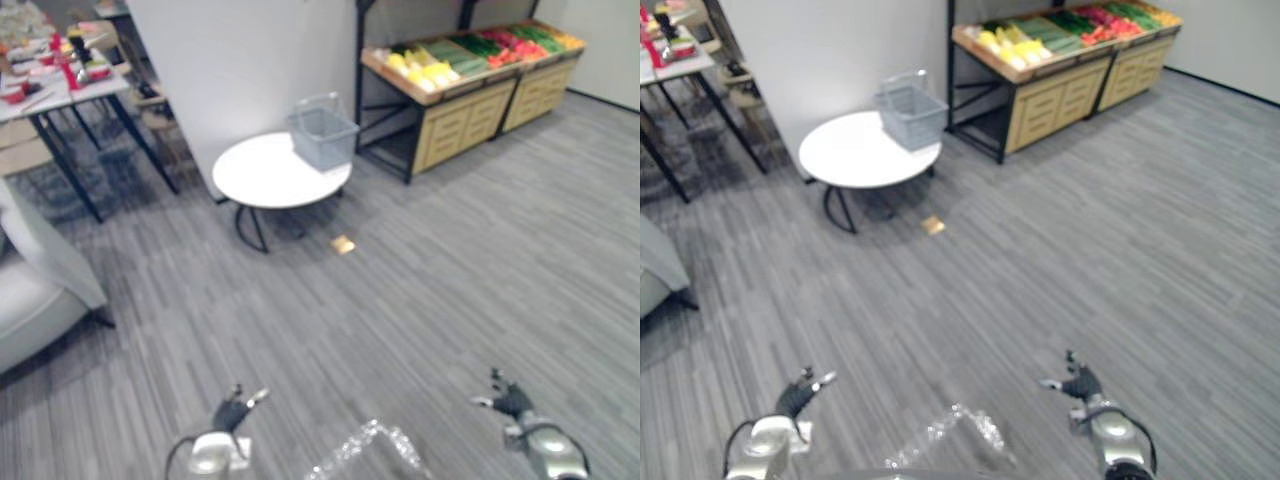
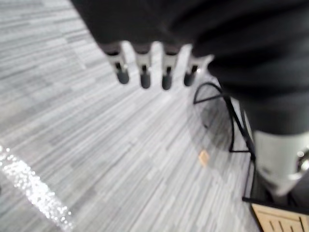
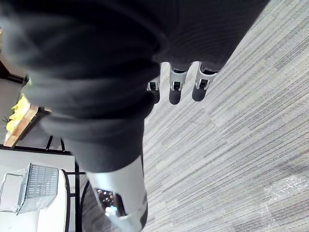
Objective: Pick vegetable in the basket
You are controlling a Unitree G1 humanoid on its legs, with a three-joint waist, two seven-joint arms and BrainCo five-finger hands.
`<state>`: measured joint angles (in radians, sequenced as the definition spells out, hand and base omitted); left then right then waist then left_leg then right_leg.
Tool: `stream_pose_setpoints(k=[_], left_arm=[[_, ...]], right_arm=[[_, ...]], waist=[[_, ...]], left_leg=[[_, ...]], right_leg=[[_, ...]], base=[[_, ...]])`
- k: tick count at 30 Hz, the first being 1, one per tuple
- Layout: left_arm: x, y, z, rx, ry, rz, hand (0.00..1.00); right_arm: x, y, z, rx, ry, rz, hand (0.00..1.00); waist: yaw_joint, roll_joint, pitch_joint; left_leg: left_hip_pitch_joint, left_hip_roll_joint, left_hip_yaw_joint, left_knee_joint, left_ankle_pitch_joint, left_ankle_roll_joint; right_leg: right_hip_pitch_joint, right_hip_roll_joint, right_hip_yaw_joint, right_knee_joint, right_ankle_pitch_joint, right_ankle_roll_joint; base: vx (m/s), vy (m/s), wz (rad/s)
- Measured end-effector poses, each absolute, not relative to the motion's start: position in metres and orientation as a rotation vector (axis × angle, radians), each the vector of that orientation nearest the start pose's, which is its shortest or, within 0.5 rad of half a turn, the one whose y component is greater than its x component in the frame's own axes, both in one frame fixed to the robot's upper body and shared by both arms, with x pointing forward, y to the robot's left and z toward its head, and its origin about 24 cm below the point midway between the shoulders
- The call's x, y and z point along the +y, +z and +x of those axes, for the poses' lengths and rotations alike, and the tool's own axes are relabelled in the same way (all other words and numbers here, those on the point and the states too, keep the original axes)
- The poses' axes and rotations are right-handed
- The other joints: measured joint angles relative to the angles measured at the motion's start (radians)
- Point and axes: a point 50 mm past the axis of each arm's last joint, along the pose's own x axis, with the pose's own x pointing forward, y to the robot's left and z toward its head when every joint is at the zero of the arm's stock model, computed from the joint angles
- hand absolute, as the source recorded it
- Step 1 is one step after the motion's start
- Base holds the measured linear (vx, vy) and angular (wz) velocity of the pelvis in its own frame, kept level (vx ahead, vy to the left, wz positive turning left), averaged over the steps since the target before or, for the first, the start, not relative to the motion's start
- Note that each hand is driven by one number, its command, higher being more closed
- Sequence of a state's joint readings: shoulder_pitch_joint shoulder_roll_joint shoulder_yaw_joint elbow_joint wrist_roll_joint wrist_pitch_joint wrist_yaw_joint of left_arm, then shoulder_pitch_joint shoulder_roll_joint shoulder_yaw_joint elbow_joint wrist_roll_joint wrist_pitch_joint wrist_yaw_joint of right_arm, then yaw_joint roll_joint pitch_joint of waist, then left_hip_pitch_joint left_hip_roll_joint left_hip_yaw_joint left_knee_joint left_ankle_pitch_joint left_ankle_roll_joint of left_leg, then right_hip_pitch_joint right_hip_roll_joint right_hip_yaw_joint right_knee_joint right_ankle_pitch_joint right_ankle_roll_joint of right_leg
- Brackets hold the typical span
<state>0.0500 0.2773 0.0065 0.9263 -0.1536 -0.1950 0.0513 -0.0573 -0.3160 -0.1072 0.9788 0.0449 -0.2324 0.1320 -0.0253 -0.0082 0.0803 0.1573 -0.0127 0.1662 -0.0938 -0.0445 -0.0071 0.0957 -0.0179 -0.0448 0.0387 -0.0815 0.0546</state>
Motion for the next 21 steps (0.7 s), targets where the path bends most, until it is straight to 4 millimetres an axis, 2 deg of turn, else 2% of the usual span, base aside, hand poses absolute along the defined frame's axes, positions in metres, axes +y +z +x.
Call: stream_pose_setpoints(k=[10, 21], left_arm=[[0.254, -0.123, 0.136, 0.770, 0.215, 0.088, 0.00], [0.245, -0.123, 0.138, 0.737, 0.218, 0.071, 0.00]], right_arm=[[-0.267, -0.097, 0.184, 0.640, -0.089, -0.187, 0.00], [-0.258, -0.104, 0.178, 0.659, -0.077, -0.156, 0.00]], waist=[[0.000, -0.008, -0.006], [-0.001, -0.009, -0.007]], left_leg=[[0.002, 0.001, 0.011, 0.000, 0.000, -0.001], [0.003, 0.001, 0.007, 0.000, 0.001, -0.005]], right_leg=[[0.014, -0.001, -0.010, -0.026, 0.005, 0.006], [0.029, -0.002, -0.029, -0.037, 0.005, 0.006]], base=[[-0.01, -0.018, 0.01], [0.00, -0.027, 0.05]])
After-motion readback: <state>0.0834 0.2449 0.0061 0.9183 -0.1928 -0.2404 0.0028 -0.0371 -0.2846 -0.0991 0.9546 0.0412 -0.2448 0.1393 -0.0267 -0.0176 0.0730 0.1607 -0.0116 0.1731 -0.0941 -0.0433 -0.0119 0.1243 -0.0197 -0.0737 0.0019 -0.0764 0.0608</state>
